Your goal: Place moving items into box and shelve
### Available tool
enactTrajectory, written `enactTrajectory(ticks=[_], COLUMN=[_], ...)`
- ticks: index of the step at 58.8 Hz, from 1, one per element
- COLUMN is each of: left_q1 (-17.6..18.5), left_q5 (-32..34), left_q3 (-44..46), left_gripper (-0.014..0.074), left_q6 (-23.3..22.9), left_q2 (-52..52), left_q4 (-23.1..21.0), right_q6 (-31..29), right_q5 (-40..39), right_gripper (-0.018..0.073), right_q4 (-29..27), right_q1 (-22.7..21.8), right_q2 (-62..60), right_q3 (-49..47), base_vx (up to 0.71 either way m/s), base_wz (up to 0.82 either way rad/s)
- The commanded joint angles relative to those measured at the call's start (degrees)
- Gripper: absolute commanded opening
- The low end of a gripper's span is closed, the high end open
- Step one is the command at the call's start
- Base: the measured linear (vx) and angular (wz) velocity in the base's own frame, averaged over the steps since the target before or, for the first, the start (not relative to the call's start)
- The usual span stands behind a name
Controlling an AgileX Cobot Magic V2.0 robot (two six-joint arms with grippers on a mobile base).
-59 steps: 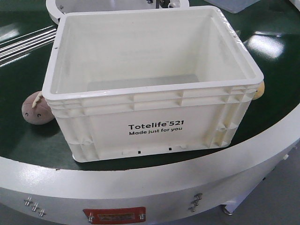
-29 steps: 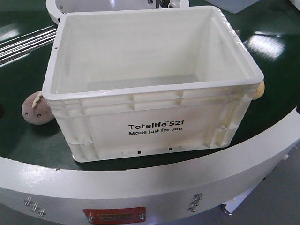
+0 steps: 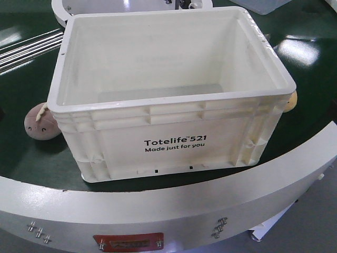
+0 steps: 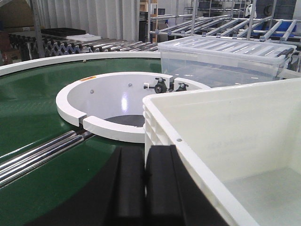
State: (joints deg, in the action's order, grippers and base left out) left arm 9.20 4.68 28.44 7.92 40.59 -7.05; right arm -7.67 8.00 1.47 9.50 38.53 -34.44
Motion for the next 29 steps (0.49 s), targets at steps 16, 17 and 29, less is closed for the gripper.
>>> enactTrajectory(ticks=[16, 17, 29], left_q1=[0.2, 0.2, 0.2], left_q5=[5.6, 5.7, 10.1], left_q3=[2.1, 2.1, 2.1], left_gripper=[0.0633, 0.0643, 0.0636], left_q6=[-0.6, -0.6, -0.8], left_q2=[3.2, 3.3, 6.0], left_q4=[-0.2, -0.2, -0.7], right_q6=[0.0, 0.0, 1.0], right_q5=[-4.5, -4.6, -4.2], right_gripper=[0.072, 0.072, 0.0683], right_q4=[0.1, 0.2, -0.3], right_q1=[-0.2, -0.2, -0.2], right_q2=[0.3, 0.3, 0.3], right_q3=[-2.0, -2.0, -2.0], base_vx=[0.0, 0.0, 0.0], base_wz=[0.0, 0.0, 0.0])
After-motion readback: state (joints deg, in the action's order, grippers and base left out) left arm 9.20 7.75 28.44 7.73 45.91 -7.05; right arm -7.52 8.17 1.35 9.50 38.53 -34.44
